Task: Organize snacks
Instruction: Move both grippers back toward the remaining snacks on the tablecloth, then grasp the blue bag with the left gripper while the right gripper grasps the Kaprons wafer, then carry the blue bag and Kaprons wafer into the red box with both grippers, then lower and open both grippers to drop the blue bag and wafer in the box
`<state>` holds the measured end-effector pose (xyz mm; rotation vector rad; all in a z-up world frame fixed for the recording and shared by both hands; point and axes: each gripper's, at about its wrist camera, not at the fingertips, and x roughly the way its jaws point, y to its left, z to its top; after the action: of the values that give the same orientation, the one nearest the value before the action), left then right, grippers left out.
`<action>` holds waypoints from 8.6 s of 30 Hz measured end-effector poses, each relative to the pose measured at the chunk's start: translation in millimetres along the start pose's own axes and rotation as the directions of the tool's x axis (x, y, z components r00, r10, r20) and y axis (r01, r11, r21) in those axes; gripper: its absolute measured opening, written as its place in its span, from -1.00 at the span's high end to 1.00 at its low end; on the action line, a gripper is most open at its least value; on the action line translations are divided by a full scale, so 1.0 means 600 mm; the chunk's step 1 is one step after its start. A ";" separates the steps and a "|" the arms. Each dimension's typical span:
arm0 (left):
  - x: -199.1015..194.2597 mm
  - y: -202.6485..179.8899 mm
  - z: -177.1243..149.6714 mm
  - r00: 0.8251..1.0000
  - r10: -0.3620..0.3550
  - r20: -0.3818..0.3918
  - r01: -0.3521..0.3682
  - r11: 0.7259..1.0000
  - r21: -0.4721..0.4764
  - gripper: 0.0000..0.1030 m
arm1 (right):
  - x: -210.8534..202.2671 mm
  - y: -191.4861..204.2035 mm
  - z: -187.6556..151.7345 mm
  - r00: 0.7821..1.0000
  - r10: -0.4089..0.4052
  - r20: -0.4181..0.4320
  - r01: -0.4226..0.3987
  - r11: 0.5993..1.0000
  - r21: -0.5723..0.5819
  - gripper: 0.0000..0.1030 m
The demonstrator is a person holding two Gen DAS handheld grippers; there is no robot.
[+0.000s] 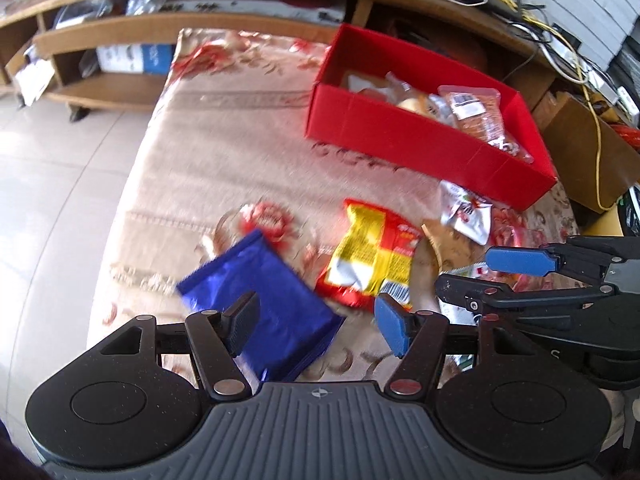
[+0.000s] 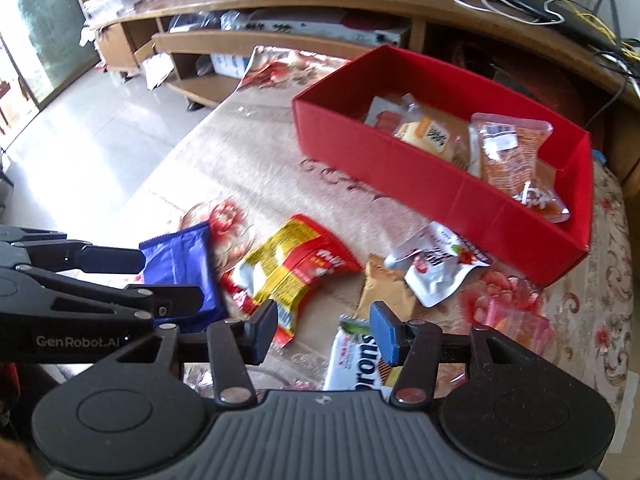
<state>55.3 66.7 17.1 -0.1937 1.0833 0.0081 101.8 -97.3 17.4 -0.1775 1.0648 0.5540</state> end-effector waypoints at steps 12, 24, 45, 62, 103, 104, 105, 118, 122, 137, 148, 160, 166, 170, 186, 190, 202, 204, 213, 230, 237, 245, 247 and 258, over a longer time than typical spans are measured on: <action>0.043 0.042 -0.010 0.996 0.055 -0.073 -0.069 0.977 -0.203 -0.53 | -0.016 0.000 0.004 0.999 0.036 0.024 -0.036 0.999 -0.005 -0.18; 0.075 0.016 -0.007 0.987 0.134 -0.089 -0.146 0.978 -0.150 -0.41 | -0.025 -0.044 -0.010 1.000 0.008 0.024 -0.009 0.999 0.041 -0.18; 0.078 -0.006 -0.024 0.993 0.090 -0.079 -0.096 0.993 -0.069 -0.68 | 0.068 -0.044 -0.048 0.993 -0.063 -0.097 0.068 0.996 0.059 -0.39; 0.060 -0.009 -0.039 0.993 0.103 -0.057 -0.102 0.995 0.015 -0.20 | 0.041 -0.040 -0.074 0.993 -0.075 -0.092 0.074 0.997 -0.015 -0.08; 0.032 -0.093 -0.008 0.999 0.014 0.046 -0.019 0.995 0.095 -0.36 | -0.039 -0.089 -0.044 0.997 -0.047 0.064 0.040 0.993 0.112 -0.08; 0.031 -0.097 -0.004 0.999 0.011 0.051 -0.016 0.995 0.100 -0.36 | -0.042 -0.092 -0.042 0.996 -0.050 0.069 0.041 0.992 0.118 -0.08; 0.032 -0.100 0.000 0.998 0.009 0.056 -0.015 0.994 0.105 -0.36 | -0.043 -0.096 -0.038 0.996 -0.055 0.075 0.046 0.991 0.123 -0.09; 0.031 -0.127 0.046 0.995 -0.011 0.100 -0.003 0.991 0.134 -0.36 | -0.061 -0.127 -0.008 0.989 -0.085 0.118 0.064 0.983 0.173 -0.09; 0.030 -0.132 0.059 0.993 -0.016 0.114 0.000 0.991 0.137 -0.36 | -0.065 -0.136 0.003 0.987 -0.096 0.131 0.071 0.980 0.185 -0.09; 0.025 -0.159 0.128 0.981 -0.034 0.189 0.005 0.988 0.154 -0.35 | -0.085 -0.175 0.064 0.972 -0.126 0.199 0.078 0.969 0.233 -0.09; 0.026 -0.172 0.182 0.970 -0.045 0.240 0.009 0.989 0.148 -0.34 | -0.090 -0.205 0.114 0.958 -0.154 0.242 0.092 0.964 0.250 -0.09; 0.052 -0.187 0.242 0.964 -0.051 0.262 0.012 0.988 0.151 -0.34 | -0.072 -0.246 0.158 0.949 -0.178 0.260 0.105 0.957 0.272 -0.09; 0.075 -0.194 0.259 0.966 -0.036 0.255 -0.004 0.988 0.155 -0.34 | -0.049 -0.263 0.173 0.951 -0.187 0.246 0.118 0.956 0.270 -0.09; 0.090 -0.196 0.268 0.969 -0.031 0.245 -0.007 0.988 0.153 -0.34 | -0.034 -0.272 0.181 0.953 -0.192 0.236 0.125 0.954 0.271 -0.09; 0.154 -0.196 0.278 0.982 0.010 0.188 -0.040 0.987 0.155 -0.34 | 0.029 -0.293 0.185 0.967 -0.192 0.167 0.142 0.952 0.271 -0.09; 0.163 -0.195 0.274 0.984 0.020 0.178 -0.049 0.986 0.157 -0.34 | 0.039 -0.292 0.182 0.969 -0.192 0.154 0.146 0.952 0.268 -0.09; 0.182 -0.193 0.269 0.986 0.042 0.160 -0.068 0.985 0.159 -0.34 | 0.063 -0.299 0.178 0.976 -0.180 0.121 0.142 0.952 0.270 -0.09; 0.188 -0.193 0.269 0.987 0.047 0.155 -0.072 0.985 0.158 -0.34 | 0.069 -0.302 0.177 0.978 -0.174 0.113 0.138 0.953 0.271 -0.09; 0.198 -0.189 0.267 0.988 0.048 0.149 -0.071 0.986 0.153 -0.34 | 0.079 -0.304 0.178 0.979 -0.173 0.108 0.138 0.952 0.274 -0.10; 0.181 -0.186 0.272 0.986 0.031 0.166 -0.054 0.989 0.137 -0.41 | 0.064 -0.304 0.177 0.976 -0.177 0.124 0.137 0.950 0.280 -0.18; 0.178 -0.187 0.273 0.986 0.030 0.166 -0.053 0.990 0.133 -0.41 | 0.061 -0.303 0.177 0.976 -0.178 0.128 0.136 0.950 0.281 -0.18; 0.172 -0.186 0.273 0.985 0.028 0.173 -0.050 0.990 0.129 -0.41 | 0.055 -0.302 0.177 0.974 -0.179 0.137 0.135 0.950 0.283 -0.18; 0.169 -0.185 0.272 0.984 0.026 0.177 -0.049 0.991 0.127 -0.41 | 0.052 -0.300 0.177 0.973 -0.181 0.141 0.135 0.950 0.283 -0.18; 0.144 -0.182 0.267 0.979 0.028 0.202 -0.054 0.991 0.123 -0.41 | 0.031 -0.288 0.175 0.968 -0.185 0.169 0.133 0.951 0.280 -0.18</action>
<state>247.8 -22.6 30.4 -0.0530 0.8836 -0.0048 278.5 -196.0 30.7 0.0277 0.9149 0.2707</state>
